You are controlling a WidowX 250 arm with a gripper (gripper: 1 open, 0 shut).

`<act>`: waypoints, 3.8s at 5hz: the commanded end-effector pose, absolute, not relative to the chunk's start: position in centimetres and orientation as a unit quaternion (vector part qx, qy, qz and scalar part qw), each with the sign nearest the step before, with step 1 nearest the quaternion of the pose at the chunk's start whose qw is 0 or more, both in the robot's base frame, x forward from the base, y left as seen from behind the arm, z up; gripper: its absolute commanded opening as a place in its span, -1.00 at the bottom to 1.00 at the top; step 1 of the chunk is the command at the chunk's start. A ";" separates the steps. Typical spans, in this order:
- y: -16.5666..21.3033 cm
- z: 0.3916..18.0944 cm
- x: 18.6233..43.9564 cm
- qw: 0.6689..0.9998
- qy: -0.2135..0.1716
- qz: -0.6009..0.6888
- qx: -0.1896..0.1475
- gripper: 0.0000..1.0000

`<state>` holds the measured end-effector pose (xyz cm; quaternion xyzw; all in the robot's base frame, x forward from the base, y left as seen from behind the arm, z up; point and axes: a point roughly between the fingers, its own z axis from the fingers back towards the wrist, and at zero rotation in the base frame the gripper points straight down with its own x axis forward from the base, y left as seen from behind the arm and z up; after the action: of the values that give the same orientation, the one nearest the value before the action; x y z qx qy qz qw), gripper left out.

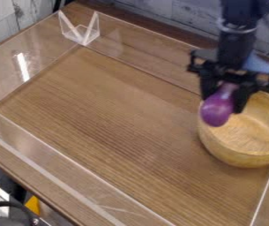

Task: Put the purple eggplant in the brown bowl

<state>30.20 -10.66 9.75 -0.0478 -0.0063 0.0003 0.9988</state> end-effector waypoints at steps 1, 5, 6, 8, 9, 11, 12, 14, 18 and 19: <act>-12.6 11.7 31.9 0.997 -0.041 -0.016 -0.059 -1.00; -13.8 10.2 31.9 0.997 -0.034 -0.035 -0.057 -1.00; -13.7 10.2 31.7 0.997 -0.029 -0.037 -0.056 -1.00; -13.2 10.1 31.5 0.997 -0.019 -0.045 -0.053 -1.00; -13.4 9.1 31.7 0.998 -0.014 -0.042 -0.052 -1.00; -13.6 7.4 32.1 0.997 -0.005 -0.052 -0.050 -1.00; -13.4 7.3 32.1 0.997 -0.005 -0.064 -0.052 1.00; -14.0 10.5 31.0 0.998 -0.027 -0.026 -0.055 1.00; -14.6 10.9 29.5 0.996 -0.054 -0.042 -0.063 1.00; -13.5 11.0 29.4 0.996 -0.061 -0.033 -0.064 1.00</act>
<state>29.00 -13.54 9.09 -0.0531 -0.0315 -0.0353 0.9975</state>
